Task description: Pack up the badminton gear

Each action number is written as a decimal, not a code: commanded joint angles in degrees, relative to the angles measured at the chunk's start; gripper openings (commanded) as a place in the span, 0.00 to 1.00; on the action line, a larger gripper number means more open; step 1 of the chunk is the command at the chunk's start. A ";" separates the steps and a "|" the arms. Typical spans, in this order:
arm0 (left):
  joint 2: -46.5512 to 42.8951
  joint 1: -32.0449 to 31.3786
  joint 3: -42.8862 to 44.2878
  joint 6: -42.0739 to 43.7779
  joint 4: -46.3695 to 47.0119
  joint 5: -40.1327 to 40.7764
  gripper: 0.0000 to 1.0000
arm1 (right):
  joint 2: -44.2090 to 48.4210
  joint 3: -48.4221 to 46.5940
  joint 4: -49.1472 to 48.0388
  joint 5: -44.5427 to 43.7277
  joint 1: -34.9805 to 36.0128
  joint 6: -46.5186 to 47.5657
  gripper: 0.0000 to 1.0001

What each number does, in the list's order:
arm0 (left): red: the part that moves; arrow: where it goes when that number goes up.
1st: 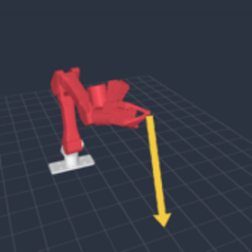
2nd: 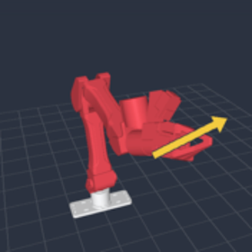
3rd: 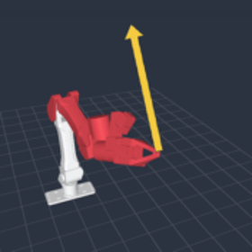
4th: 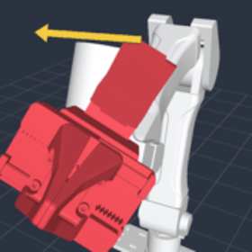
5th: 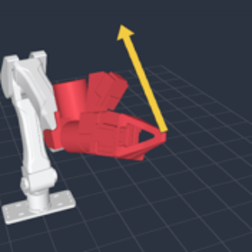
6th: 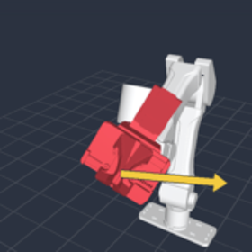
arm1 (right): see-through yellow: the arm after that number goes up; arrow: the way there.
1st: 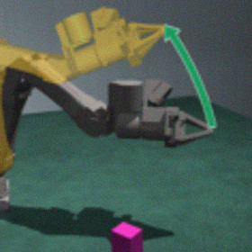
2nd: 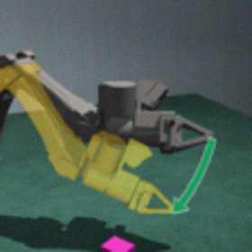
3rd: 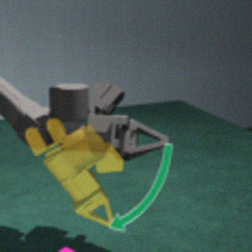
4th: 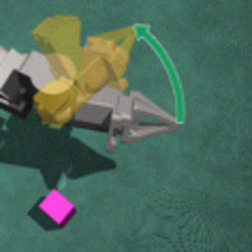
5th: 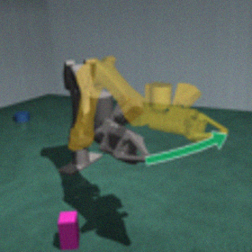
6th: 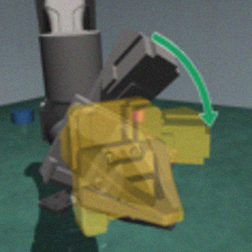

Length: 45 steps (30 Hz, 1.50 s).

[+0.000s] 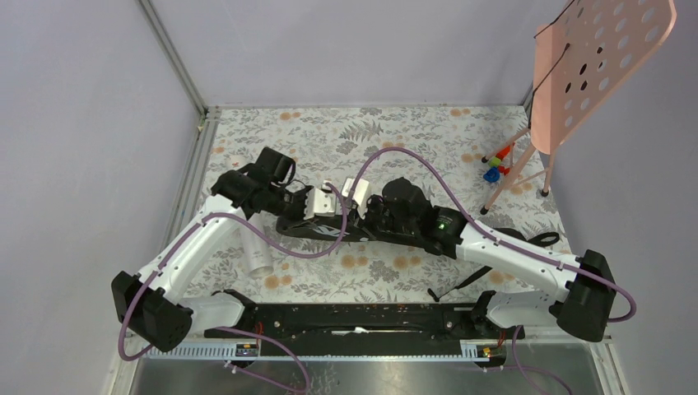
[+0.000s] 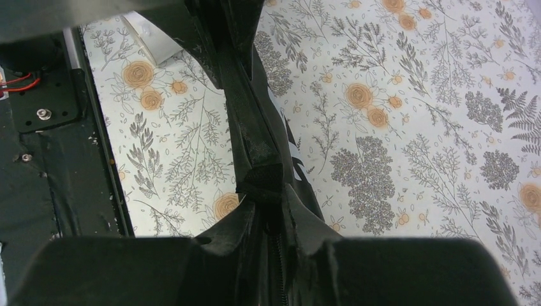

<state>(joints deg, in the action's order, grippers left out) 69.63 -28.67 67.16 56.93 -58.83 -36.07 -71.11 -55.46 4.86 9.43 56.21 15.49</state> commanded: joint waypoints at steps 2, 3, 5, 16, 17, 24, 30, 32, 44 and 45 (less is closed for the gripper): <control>-0.08 0.01 1.09 1.18 2.57 2.74 0.00 | 1.80 -2.51 3.75 -2.58 0.80 -0.95 0.08; -0.36 0.06 0.69 1.61 2.52 3.45 0.00 | 2.01 -2.61 5.73 -2.51 0.80 -1.36 0.07; -1.18 0.10 -0.35 2.68 2.61 5.46 0.00 | 2.62 -2.06 9.45 -2.45 0.76 -1.60 0.06; -2.02 0.45 -2.01 4.00 3.31 10.30 0.00 | 5.94 1.47 21.34 -2.77 0.67 -4.07 0.00; -1.99 0.45 -1.95 4.17 3.19 10.01 0.00 | 5.26 0.56 22.51 -2.64 0.66 -4.20 0.00; -1.86 0.45 -1.58 4.56 2.42 10.76 0.00 | 2.32 -3.43 27.58 -8.70 0.70 -8.97 0.00; -2.49 0.45 -0.72 3.22 2.33 7.36 0.00 | 8.25 2.67 12.23 -0.24 0.73 -7.49 0.14; -2.72 0.37 -0.63 2.79 2.33 6.57 0.00 | 10.43 5.01 7.42 4.53 0.66 -6.72 0.33; -1.62 0.01 1.48 1.71 0.86 4.11 0.00 | 8.18 5.54 -3.96 -2.99 0.74 2.77 0.48; -1.60 0.01 1.49 1.69 0.83 4.19 0.00 | 7.45 4.72 -4.22 -2.74 0.71 3.32 0.48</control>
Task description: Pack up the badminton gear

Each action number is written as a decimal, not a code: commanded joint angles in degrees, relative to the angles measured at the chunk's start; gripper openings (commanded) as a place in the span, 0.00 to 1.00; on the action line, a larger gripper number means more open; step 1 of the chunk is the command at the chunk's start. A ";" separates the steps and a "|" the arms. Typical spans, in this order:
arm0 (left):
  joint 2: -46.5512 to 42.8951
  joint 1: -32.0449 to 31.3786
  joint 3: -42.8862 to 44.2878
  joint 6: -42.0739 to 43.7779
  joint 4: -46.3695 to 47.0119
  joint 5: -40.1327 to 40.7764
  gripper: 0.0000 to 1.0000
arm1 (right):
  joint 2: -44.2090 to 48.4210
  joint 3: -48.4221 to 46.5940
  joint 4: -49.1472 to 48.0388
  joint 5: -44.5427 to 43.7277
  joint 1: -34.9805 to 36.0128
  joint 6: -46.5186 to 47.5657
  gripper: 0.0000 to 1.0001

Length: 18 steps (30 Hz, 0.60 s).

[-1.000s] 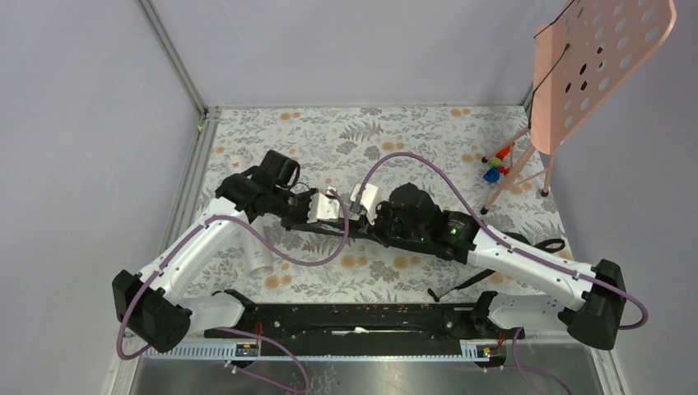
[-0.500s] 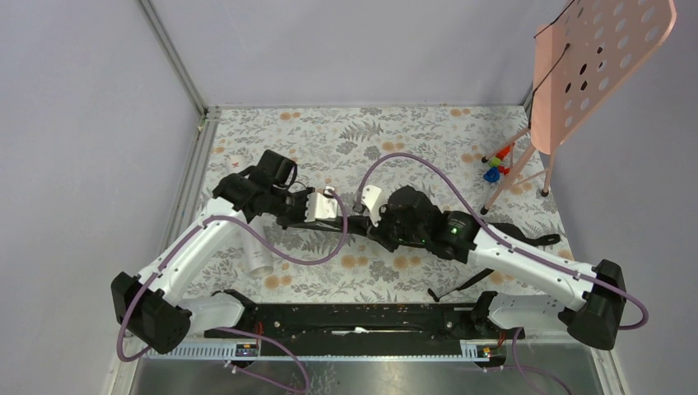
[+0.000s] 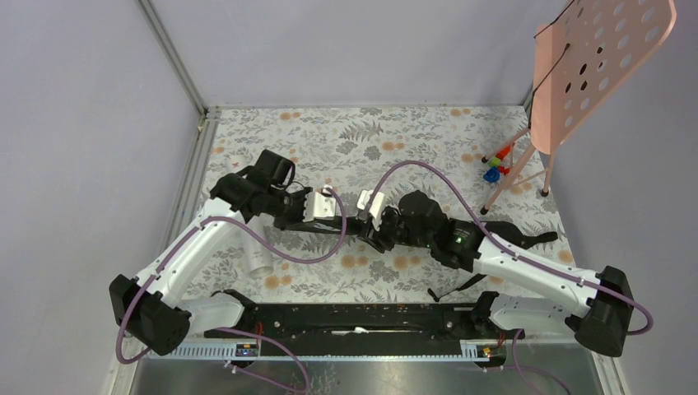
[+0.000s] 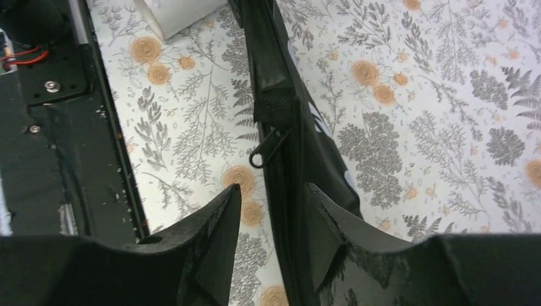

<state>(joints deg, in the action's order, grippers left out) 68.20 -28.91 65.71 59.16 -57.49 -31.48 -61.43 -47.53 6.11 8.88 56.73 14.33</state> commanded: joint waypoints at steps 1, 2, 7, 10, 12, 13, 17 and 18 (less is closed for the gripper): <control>-0.18 0.26 2.93 -0.54 -0.49 -0.35 0.00 | -3.00 -3.91 -5.45 -1.87 0.18 4.74 0.48; -0.18 0.25 2.94 -0.55 -0.49 -0.48 0.00 | -3.75 -4.69 -5.30 -1.53 0.21 4.89 0.48; 0.13 0.17 2.93 -0.65 -0.46 -0.43 0.00 | -6.99 -6.61 -5.49 -0.98 0.22 5.10 0.47; 0.26 0.17 2.92 -0.57 -0.46 -0.27 0.00 | -7.56 -7.38 -5.50 -0.89 0.23 5.18 0.47; 0.35 0.17 2.99 -0.61 -0.47 -0.26 0.00 | -7.72 -7.55 -5.54 -0.84 0.24 5.19 0.46; 0.47 0.17 3.02 -0.63 -0.50 -0.30 0.00 | -7.80 -7.65 -5.58 -0.74 0.21 5.19 0.46; 0.83 0.17 3.25 -0.80 -0.50 -0.11 0.00 | -8.01 -8.19 -5.49 1.52 0.25 5.62 0.47; 0.87 0.17 3.32 -0.82 -0.49 -0.11 0.00 | -7.94 -8.19 -5.49 1.82 0.23 5.62 0.48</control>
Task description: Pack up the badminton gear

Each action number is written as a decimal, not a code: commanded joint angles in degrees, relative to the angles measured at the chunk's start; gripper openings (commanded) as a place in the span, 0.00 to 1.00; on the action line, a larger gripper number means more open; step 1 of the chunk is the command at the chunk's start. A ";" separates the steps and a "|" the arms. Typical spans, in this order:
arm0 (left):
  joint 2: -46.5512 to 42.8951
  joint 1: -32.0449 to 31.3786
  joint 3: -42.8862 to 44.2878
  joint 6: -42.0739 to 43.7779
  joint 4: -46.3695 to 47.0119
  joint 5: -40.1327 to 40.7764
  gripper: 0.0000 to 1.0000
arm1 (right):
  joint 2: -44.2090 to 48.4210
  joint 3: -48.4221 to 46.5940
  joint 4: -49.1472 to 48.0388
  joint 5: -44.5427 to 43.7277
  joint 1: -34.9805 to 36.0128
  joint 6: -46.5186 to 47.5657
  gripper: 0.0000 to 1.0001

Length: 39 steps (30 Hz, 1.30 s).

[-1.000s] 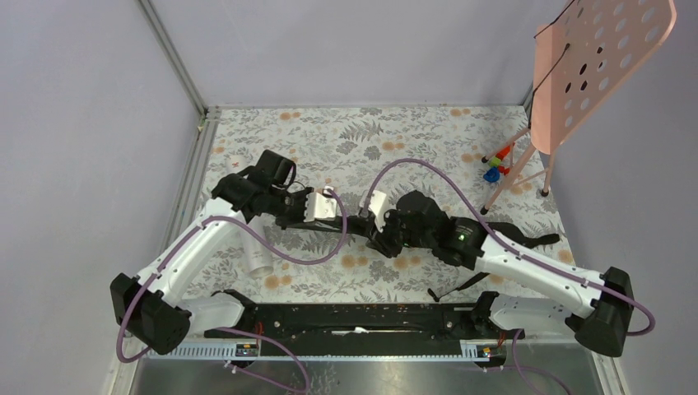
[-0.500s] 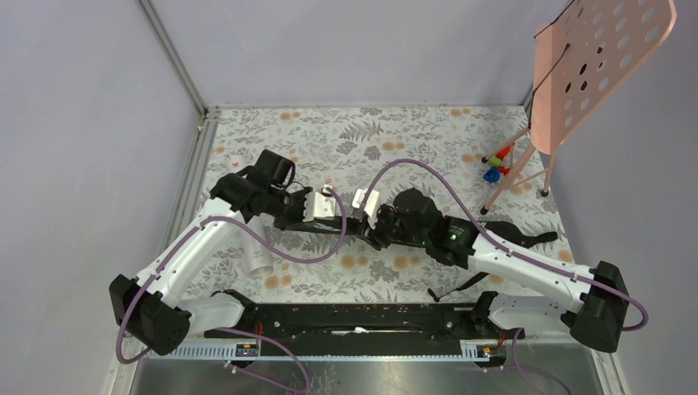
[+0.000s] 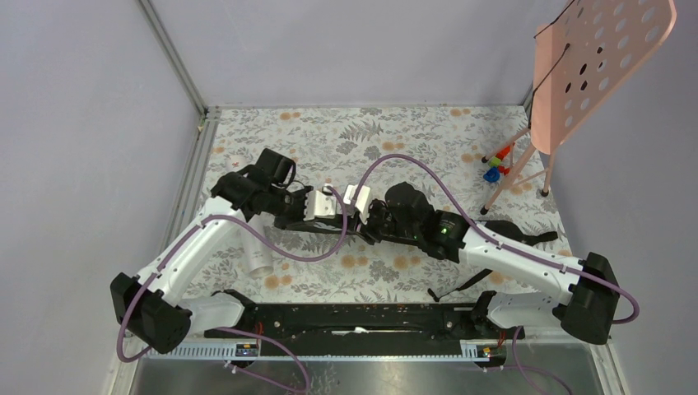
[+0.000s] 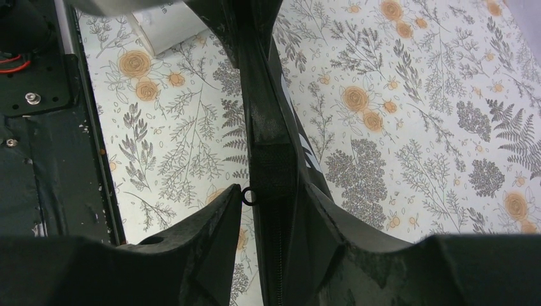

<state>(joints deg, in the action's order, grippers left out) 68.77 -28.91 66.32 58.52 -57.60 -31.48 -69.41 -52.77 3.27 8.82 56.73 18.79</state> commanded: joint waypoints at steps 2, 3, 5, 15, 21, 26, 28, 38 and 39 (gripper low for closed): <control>0.39 0.17 2.84 -0.28 -0.40 -0.15 0.00 | 0.19 -2.95 -2.66 2.16 0.22 1.08 0.49; 0.42 0.17 2.94 -0.30 -0.35 -0.21 0.00 | 0.27 -2.96 -2.65 2.47 0.23 1.07 0.50; 0.50 0.17 3.02 -0.27 -0.38 -0.24 0.00 | 0.31 -3.15 -2.59 2.96 0.24 1.08 0.53; 0.73 0.17 3.20 -0.21 -0.40 -0.78 0.00 | -0.71 -3.92 -1.85 -0.54 0.22 -1.55 0.54; 1.01 0.17 3.29 -0.08 -0.39 -0.60 0.00 | -1.79 -4.90 -1.22 -3.03 0.22 -2.04 0.53; 0.97 0.17 3.20 -0.12 -0.39 -0.17 0.00 | -2.18 -5.57 0.91 -4.95 0.22 -2.00 0.36; 0.93 0.17 3.22 -0.08 -0.40 0.12 0.00 | -1.87 -5.35 1.66 -5.60 0.23 -2.00 0.33; 0.67 0.17 2.98 0.00 -0.40 2.17 0.00 | 3.27 -1.71 5.13 -4.52 0.23 -1.91 0.00; 0.60 0.17 2.94 0.07 -0.36 2.60 0.00 | 3.66 -1.52 5.80 -4.28 0.20 -1.95 0.00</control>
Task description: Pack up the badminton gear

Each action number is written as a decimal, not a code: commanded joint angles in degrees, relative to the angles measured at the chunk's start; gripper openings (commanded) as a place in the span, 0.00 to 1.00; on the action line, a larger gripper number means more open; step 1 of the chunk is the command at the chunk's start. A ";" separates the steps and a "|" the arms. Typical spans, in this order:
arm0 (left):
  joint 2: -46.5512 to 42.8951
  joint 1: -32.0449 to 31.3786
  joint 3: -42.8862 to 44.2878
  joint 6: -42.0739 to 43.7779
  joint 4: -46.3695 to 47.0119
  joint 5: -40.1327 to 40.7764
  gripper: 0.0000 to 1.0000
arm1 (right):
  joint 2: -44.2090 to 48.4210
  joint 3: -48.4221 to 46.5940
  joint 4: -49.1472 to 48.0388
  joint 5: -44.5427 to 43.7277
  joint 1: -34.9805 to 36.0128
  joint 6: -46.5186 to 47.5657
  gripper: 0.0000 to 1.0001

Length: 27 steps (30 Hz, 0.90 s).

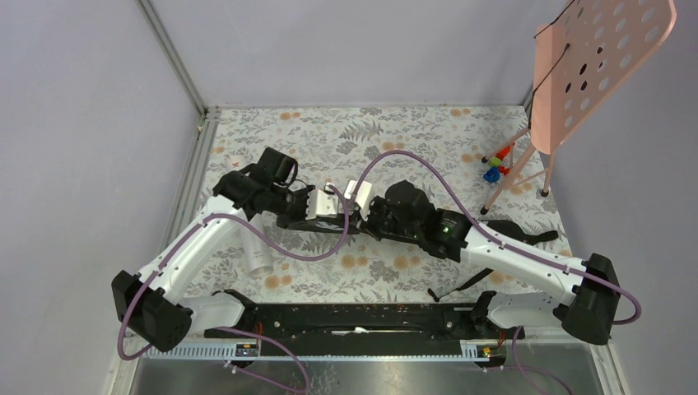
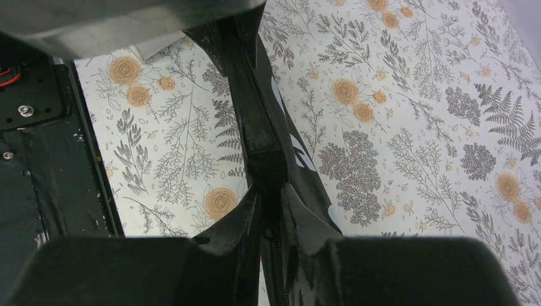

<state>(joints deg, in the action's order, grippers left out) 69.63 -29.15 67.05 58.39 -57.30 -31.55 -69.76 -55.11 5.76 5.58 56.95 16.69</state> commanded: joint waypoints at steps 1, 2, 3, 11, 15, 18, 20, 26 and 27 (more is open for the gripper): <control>-0.31 0.43 2.28 0.29 -0.70 3.22 0.00 | 4.40 0.74 4.39 -1.22 0.00 0.06 0.00; -0.43 0.41 2.10 0.46 -0.68 3.82 0.00 | 4.64 0.69 6.38 -1.72 0.00 0.06 0.00; -0.57 0.41 1.90 0.82 -0.62 4.49 0.00 | 4.70 0.52 8.13 -2.25 -0.06 0.16 0.00; -2.44 0.41 0.41 3.26 -0.66 6.11 0.00 | -1.81 -9.02 30.49 -2.45 0.02 -2.39 0.00; -2.64 0.41 -0.03 3.89 -0.66 9.11 0.00 | -4.99 -11.79 38.29 -8.04 -0.08 -5.38 0.00; -3.17 0.41 -0.48 4.29 0.00 12.76 0.00 | -6.32 -12.73 43.28 -10.70 -0.08 -8.02 0.00; -3.78 0.41 -1.42 4.18 1.69 15.66 0.00 | -6.60 -12.48 45.45 -12.20 -0.08 -9.93 0.00; -5.32 0.85 -3.56 4.05 4.50 22.18 0.00 | -7.03 -10.27 49.06 -19.32 -0.79 -15.67 0.00; -5.56 1.11 -3.51 4.20 4.59 22.41 0.00 | -7.01 -9.85 49.07 -20.22 -1.09 -16.22 0.00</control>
<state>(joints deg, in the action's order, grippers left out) 66.63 -30.57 63.57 61.19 -54.08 -24.01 -76.60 -67.26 38.28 -5.37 57.21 4.97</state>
